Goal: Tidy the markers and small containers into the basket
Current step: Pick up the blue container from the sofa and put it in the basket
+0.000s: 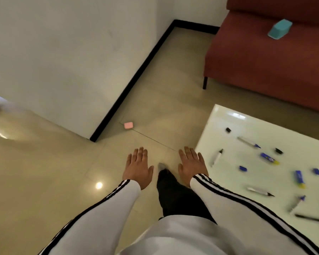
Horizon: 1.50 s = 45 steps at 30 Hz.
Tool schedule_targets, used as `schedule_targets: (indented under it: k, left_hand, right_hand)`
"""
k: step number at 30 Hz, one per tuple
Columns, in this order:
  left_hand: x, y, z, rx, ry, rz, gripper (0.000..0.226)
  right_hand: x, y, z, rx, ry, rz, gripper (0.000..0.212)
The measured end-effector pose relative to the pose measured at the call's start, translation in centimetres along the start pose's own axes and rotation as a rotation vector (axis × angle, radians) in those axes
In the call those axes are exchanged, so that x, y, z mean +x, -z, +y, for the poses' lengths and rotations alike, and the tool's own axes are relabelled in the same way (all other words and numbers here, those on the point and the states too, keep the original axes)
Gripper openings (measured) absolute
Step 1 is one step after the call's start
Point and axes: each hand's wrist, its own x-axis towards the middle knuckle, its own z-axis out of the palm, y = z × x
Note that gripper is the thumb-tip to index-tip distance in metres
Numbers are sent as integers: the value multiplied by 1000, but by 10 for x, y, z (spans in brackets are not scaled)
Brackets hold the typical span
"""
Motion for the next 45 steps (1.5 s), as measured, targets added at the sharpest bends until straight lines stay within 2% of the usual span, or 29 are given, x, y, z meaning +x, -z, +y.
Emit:
schedule_targets:
  k: [4,9,16,22,27,32,38,45]
  left_hand:
    - [87,51,-52,97,-82,-29,71]
    - [177,122,-78,129,-152,-6,71]
    - [319,197,-71,179,-318,-4,71]
    - [451,240,-37,221,-516,-31,70]
    - [536,282,36,275,-772,-40,69]
    - [606,312,131,329,-972,-27,69]
    - [683,325,261,373,-1020,-25,70]
    - [747,356,405,377,-990,-45,70]
  right_hand:
    - [92,29,-40,70,-36,-51,63]
    - [169,91,-64,101,-69,-25,63]
    - [269,156,-61,161,-208,76,62]
    - [341,202,-41,235,-424,90,63]
    - [379,250,-7,317,-615,153,63]
    - [406,290,62,363,-787,275,60]
    - [436,328,189,398,-884,286,62]
    - [470,403,336,395,-852,279,64]
